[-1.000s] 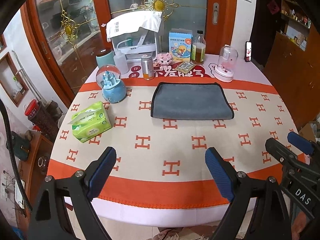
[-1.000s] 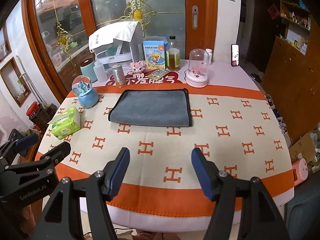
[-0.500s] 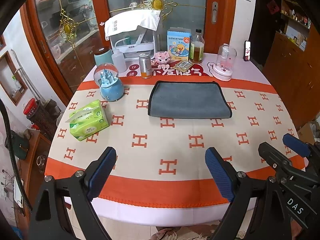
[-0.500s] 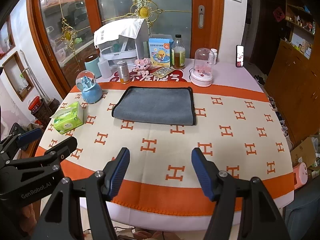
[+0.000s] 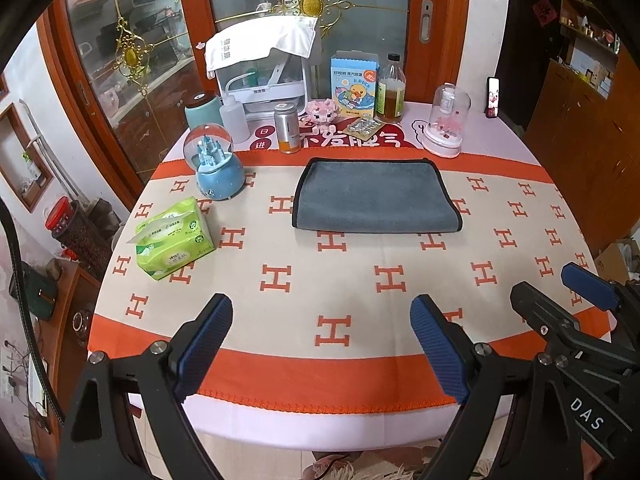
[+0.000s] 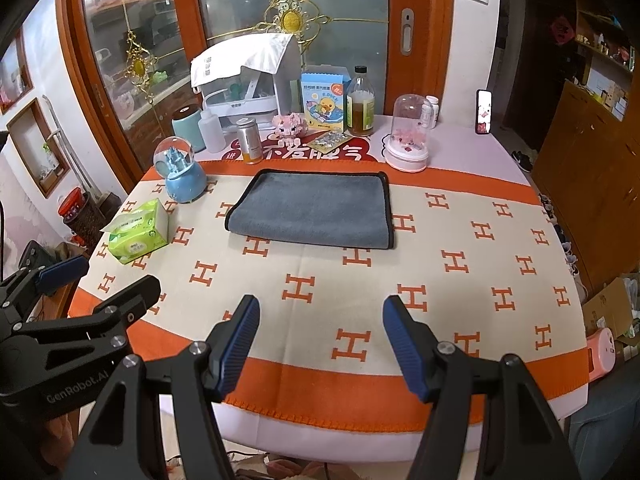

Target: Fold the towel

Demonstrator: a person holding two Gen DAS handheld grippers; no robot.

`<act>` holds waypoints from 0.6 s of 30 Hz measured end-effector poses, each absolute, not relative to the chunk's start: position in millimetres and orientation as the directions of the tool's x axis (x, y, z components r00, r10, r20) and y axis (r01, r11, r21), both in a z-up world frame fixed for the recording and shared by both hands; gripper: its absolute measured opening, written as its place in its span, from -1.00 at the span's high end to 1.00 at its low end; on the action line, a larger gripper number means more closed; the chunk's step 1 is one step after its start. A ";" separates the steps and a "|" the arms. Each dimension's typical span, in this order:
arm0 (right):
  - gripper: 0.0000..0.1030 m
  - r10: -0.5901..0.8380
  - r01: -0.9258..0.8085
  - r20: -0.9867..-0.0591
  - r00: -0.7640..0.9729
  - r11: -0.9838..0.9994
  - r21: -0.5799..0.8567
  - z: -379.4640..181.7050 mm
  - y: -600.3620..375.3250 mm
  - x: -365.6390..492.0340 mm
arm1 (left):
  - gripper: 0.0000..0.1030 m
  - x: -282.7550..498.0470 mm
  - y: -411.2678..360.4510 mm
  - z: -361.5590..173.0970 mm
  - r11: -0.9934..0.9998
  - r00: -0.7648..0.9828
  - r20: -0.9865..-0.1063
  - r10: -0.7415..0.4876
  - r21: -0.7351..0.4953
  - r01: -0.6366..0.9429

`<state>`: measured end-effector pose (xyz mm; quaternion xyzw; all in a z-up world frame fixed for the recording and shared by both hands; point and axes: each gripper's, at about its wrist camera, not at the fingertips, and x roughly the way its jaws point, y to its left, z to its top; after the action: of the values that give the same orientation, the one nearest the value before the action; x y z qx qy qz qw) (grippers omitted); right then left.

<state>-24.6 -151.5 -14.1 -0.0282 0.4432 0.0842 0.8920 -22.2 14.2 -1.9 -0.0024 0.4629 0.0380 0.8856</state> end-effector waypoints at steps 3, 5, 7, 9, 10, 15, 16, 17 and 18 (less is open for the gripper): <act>-0.25 0.126 -0.176 -0.796 0.592 0.984 0.024 -14.4 -151.2 -23.9 | -0.74 -22.2 14.1 -1.9 0.997 0.569 -0.820 0.066 0.032 -0.070; -0.25 0.126 -0.177 -0.797 0.591 0.984 0.024 -14.4 -150.8 -23.7 | -0.74 -21.7 14.8 -2.1 0.997 0.569 -0.819 0.067 0.032 -0.071; -0.25 0.127 -0.179 -0.797 0.590 0.983 0.024 -15.2 -151.0 -23.3 | -0.74 -21.5 15.8 -2.2 0.997 0.569 -0.819 0.068 0.032 -0.072; -0.25 0.131 -0.183 -0.797 0.590 0.983 0.026 -15.7 -150.5 -23.2 | -0.74 -21.8 17.2 -1.8 0.997 0.569 -0.819 0.069 0.033 -0.075; -0.25 0.133 -0.186 -0.797 0.589 0.982 0.027 -16.4 -149.7 -22.7 | -0.74 -21.7 17.8 -1.8 0.997 0.570 -0.819 0.070 0.033 -0.075; -0.26 0.137 -0.190 -0.800 0.585 0.981 0.030 -18.6 -147.4 -20.6 | -0.74 -19.9 20.9 -1.4 0.997 0.570 -0.819 0.070 0.033 -0.076; -0.26 0.138 -0.190 -0.799 0.585 0.981 0.030 -18.7 -147.3 -20.5 | -0.74 -20.0 21.2 -1.4 0.997 0.570 -0.819 0.069 0.030 -0.077; -0.26 0.137 -0.191 -0.799 0.586 0.981 0.028 -18.4 -147.5 -20.4 | -0.74 -19.5 21.9 -1.3 0.996 0.569 -0.819 0.070 0.031 -0.078; -0.26 0.138 -0.193 -0.798 0.586 0.981 0.028 -18.3 -147.7 -20.1 | -0.74 -19.6 22.4 -1.4 0.997 0.569 -0.819 0.070 0.031 -0.077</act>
<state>-20.1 -147.7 -18.3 -0.0308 0.4454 0.0929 0.8900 -19.6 22.4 -1.4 -0.0042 0.4622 0.0416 0.8858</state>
